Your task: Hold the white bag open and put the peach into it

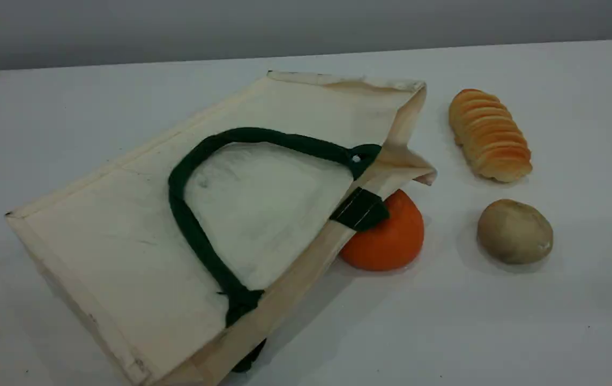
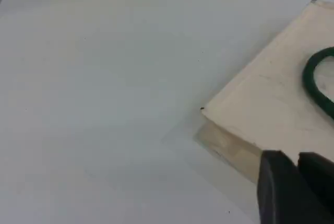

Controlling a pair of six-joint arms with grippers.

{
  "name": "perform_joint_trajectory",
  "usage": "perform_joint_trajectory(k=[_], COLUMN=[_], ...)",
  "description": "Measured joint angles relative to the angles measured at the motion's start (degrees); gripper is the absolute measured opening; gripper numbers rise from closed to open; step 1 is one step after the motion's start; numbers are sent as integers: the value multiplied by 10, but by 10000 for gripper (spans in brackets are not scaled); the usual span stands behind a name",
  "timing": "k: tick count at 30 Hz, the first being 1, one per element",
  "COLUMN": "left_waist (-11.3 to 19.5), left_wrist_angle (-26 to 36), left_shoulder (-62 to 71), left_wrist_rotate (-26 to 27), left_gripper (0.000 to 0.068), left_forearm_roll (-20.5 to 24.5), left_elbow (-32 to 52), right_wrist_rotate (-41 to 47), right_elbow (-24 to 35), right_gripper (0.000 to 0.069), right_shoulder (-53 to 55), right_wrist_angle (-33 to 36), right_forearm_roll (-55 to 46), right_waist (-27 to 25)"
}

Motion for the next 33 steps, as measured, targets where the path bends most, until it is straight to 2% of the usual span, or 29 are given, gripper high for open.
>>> perform_joint_trajectory(k=[7, 33], left_waist=[0, 0], left_wrist_angle=[0, 0], left_shoulder=[0, 0], left_wrist_rotate=[0, 0], left_gripper=[118, 126], left_forearm_roll=[-1, -1], left_elbow=[0, 0], right_wrist_rotate=[1, 1], right_elbow=[0, 0], right_gripper=[181, 198], right_shoulder=[0, 0], right_wrist_angle=[0, 0], right_forearm_roll=[0, 1], right_waist=[28, 28])
